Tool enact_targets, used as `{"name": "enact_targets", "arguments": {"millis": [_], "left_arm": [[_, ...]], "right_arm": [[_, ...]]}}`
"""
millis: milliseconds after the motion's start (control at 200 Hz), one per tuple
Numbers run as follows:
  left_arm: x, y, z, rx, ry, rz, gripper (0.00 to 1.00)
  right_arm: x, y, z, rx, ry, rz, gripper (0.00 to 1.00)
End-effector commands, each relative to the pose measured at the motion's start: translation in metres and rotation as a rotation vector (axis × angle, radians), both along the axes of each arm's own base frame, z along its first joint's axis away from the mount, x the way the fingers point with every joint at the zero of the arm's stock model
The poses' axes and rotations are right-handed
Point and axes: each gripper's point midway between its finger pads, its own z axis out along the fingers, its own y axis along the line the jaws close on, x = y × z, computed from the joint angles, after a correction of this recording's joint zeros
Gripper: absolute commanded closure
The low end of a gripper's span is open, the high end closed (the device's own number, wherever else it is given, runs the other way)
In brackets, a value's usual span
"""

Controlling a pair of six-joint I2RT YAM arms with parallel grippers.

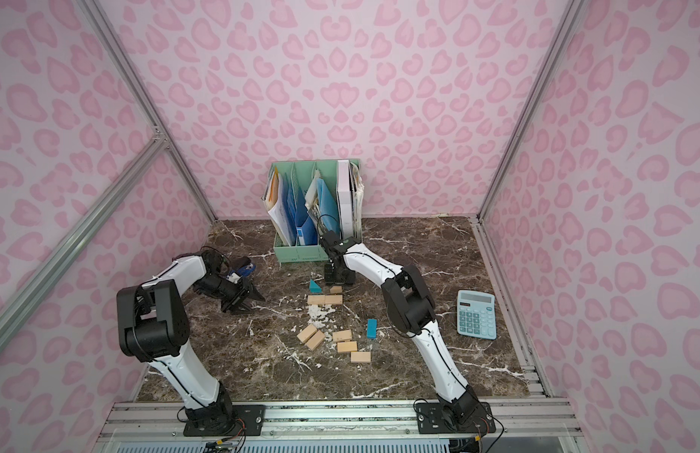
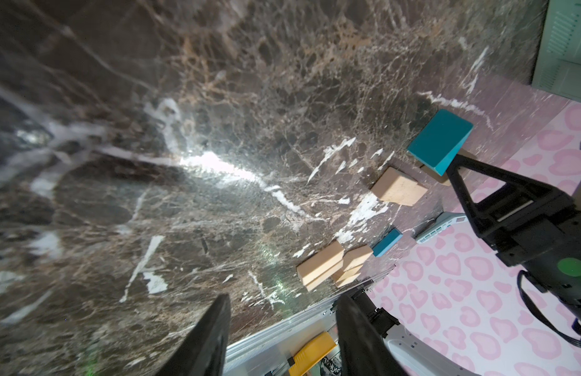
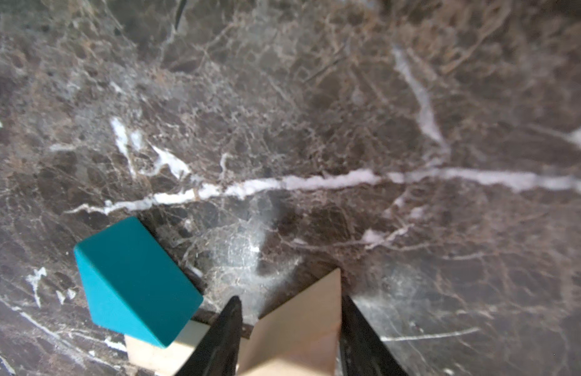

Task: Assemble a carrot with building blocks
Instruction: Assemble the building block at the center of the board.

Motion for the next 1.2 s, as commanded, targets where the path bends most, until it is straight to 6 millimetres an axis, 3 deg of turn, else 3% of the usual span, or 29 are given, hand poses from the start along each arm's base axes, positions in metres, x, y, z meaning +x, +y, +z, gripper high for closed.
{"name": "enact_targets", "arguments": {"millis": [0, 505, 705, 1195], "left_arm": [[-0.003, -0.001, -0.001, -0.003, 0.005, -0.013, 0.46], [-0.004, -0.001, -0.002, -0.001, 0.011, -0.014, 0.46], [-0.005, -0.001, -0.003, -0.002, 0.012, -0.017, 0.46], [-0.004, -0.002, 0.002, 0.003, -0.002, -0.022, 0.46]], "right_arm": [[-0.007, -0.005, 0.0, -0.033, 0.012, 0.0, 0.51], [-0.013, -0.012, 0.004, -0.059, 0.005, -0.008, 0.52], [-0.005, -0.014, 0.01, -0.057, -0.018, -0.013, 0.53], [-0.009, -0.015, 0.007, -0.074, -0.005, -0.004, 0.67]]}}
